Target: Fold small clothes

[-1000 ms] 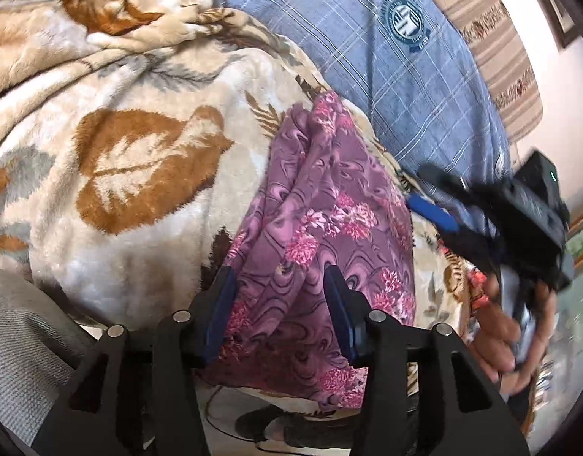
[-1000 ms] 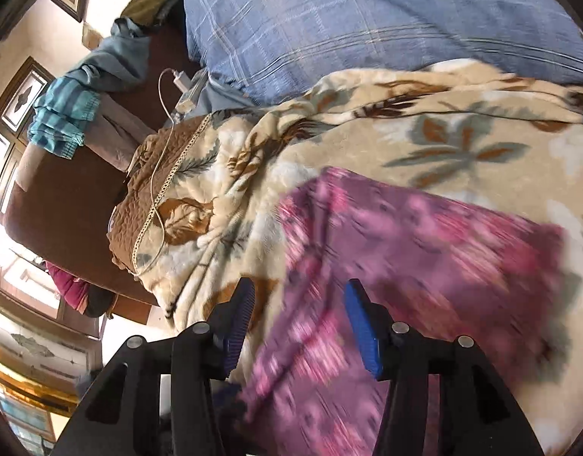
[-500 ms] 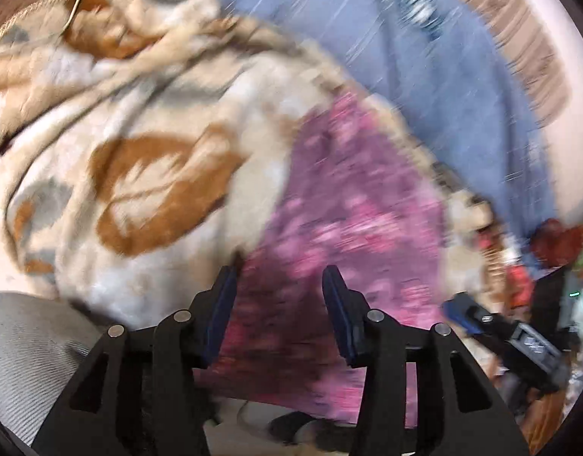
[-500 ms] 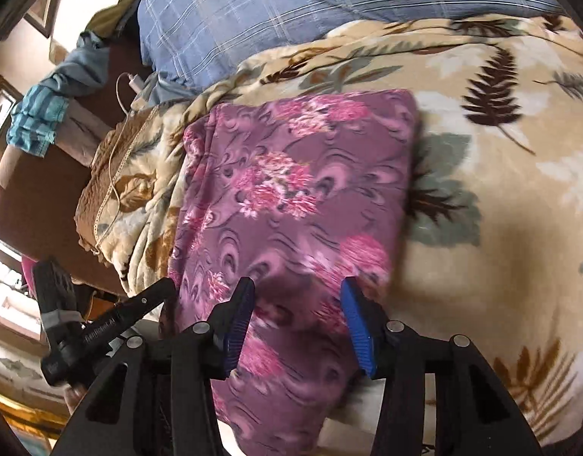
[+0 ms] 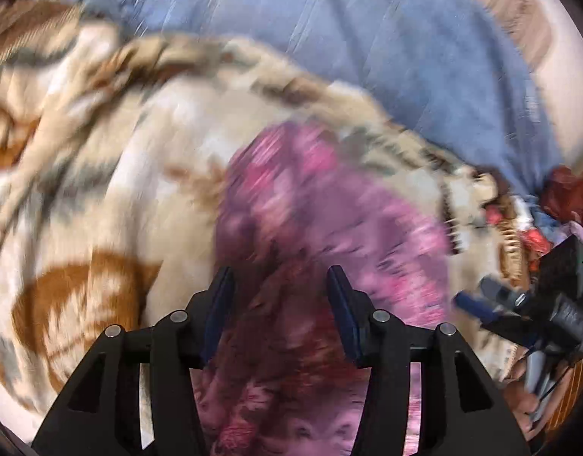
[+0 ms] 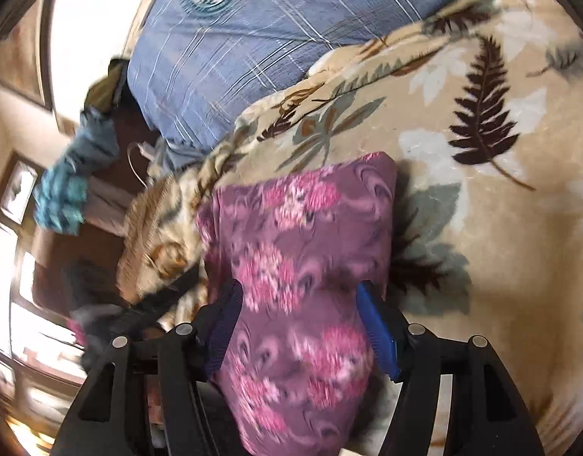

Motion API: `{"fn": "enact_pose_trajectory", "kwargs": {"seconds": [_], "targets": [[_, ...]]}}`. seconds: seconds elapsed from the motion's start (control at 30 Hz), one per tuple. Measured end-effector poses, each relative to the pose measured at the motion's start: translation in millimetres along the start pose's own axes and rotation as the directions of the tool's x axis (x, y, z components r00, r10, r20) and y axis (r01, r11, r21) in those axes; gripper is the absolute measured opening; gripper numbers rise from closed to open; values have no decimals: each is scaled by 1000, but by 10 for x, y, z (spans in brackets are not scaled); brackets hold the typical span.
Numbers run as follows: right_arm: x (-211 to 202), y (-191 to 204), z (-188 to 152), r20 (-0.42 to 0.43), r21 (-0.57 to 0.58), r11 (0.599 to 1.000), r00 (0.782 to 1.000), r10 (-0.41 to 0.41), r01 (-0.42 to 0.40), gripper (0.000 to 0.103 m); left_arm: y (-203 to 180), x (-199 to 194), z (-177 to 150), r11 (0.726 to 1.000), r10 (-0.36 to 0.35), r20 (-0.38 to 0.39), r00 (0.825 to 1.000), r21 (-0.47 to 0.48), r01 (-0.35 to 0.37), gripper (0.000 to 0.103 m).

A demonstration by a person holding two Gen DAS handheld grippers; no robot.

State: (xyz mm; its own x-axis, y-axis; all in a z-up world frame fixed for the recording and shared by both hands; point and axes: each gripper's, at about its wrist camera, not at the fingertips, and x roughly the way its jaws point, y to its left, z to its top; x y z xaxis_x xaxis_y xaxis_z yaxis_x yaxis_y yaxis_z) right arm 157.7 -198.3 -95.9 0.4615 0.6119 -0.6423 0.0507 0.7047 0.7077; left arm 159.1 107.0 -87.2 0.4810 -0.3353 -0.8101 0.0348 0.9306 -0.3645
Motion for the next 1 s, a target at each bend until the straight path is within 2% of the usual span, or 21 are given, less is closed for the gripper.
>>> {"fn": "enact_pose_trajectory", "kwargs": {"seconds": [0.1,0.17,0.23,0.3,0.33,0.37,0.4,0.43,0.47,0.57,0.67,0.73,0.8,0.83,0.9,0.97,1.0], "targets": [[117,-141,95,0,10,1000,1000,-22,22,65,121,70,-23,998,-43,-14,999,-54,42,48],[150,-228,89,2,25,1000,1000,-3,3,64,206,59,-9,993,-67,-1,998,-93,67,36],[169,-319,31,1,29,999,999,35,-35,58,238,84,-5,989,-91,-11,996,-114,90,17],[209,-375,-5,-16,19,999,999,29,-28,51,198,75,-1,989,-99,-8,995,-109,97,12],[227,-399,-1,-29,15,1000,999,26,-26,49,201,33,-3,984,-130,6,992,-125,129,10],[253,-427,3,-44,20,999,998,34,-33,43,208,-12,-6,973,-182,20,983,-143,183,10],[263,-463,8,-55,43,997,997,63,-60,33,217,-31,12,970,-192,28,981,-148,194,10],[257,-482,11,-58,60,994,994,91,-88,28,224,-24,17,976,-163,27,986,-142,165,10],[250,-480,14,-57,62,993,993,103,-100,26,267,64,11,980,-130,-6,991,-149,128,10],[292,-477,20,-65,30,997,996,67,-65,20,359,170,14,975,-140,-40,989,-182,131,10],[367,-539,19,-73,53,996,995,71,-67,20,367,152,12,970,-154,-34,988,-198,144,11],[347,-547,18,-69,61,995,994,85,-81,25,329,85,19,974,-141,-16,990,-179,136,13],[278,-485,14,-44,34,997,997,69,-68,28,249,-15,11,990,-73,27,997,-122,76,14],[250,-453,19,-35,18,998,997,65,-64,31,143,-123,-1,998,11,86,996,-62,-6,15],[195,-405,46,-20,-1,997,997,76,-76,46,-4,-273,-7,992,122,163,979,16,-126,17],[158,-386,83,-12,5,997,997,75,-75,47,-85,-353,70,987,135,187,973,59,-148,21],[161,-371,112,-17,8,998,998,67,-67,48,-127,-371,152,990,108,180,978,71,-123,29]]}}
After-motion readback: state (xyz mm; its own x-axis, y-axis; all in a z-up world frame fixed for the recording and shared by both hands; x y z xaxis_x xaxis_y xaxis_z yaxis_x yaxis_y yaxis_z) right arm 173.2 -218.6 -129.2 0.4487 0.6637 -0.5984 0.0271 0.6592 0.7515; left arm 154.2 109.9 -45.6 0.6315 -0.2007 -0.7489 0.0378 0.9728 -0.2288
